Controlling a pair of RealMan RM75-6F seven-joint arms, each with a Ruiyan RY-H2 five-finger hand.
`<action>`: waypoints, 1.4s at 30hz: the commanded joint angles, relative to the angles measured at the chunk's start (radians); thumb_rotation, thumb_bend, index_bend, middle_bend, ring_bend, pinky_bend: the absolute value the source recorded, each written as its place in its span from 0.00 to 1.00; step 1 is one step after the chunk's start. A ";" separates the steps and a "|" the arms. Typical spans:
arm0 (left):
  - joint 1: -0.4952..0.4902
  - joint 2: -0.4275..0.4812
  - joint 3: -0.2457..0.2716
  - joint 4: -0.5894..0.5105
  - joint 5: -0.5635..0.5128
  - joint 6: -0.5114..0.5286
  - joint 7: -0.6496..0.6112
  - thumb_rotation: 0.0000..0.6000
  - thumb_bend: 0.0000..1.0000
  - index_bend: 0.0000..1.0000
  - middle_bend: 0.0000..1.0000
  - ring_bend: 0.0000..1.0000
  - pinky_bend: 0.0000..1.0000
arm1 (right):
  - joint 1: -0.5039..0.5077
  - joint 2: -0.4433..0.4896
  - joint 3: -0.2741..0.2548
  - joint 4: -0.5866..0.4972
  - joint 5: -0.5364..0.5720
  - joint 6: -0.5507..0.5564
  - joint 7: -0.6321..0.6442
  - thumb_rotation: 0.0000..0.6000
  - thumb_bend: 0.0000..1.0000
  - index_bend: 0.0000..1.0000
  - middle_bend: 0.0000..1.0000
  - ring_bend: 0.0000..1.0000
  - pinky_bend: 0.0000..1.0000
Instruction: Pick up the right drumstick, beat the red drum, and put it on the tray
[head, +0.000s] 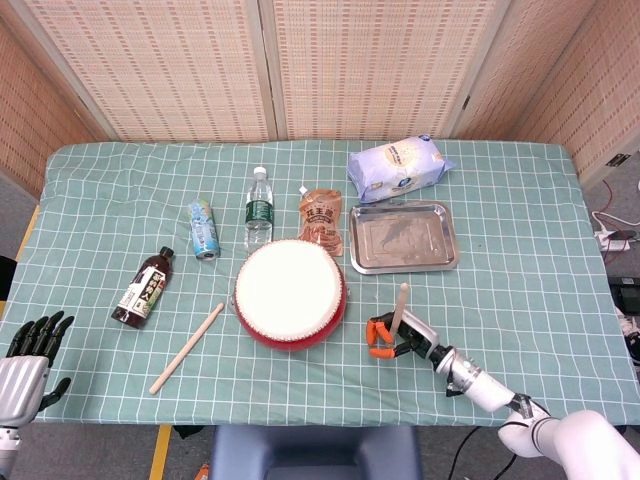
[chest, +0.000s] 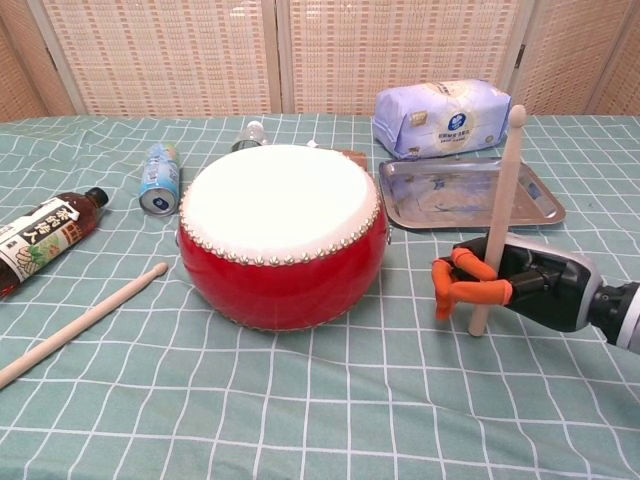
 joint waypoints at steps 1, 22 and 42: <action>-0.001 -0.001 0.000 0.001 0.000 -0.001 -0.001 1.00 0.22 0.04 0.00 0.00 0.03 | 0.002 -0.006 -0.002 0.004 0.001 -0.007 -0.009 1.00 0.16 0.87 0.61 0.53 0.50; -0.001 -0.008 -0.002 0.013 -0.008 -0.008 -0.009 1.00 0.22 0.04 0.00 0.00 0.03 | 0.005 -0.062 0.019 0.026 0.016 -0.005 -0.091 1.00 0.44 1.00 0.99 0.99 0.97; -0.004 -0.015 -0.003 0.034 -0.010 -0.013 -0.026 1.00 0.22 0.06 0.00 0.00 0.03 | 0.081 0.249 0.107 -0.393 0.053 -0.078 -0.909 1.00 0.90 1.00 1.00 1.00 1.00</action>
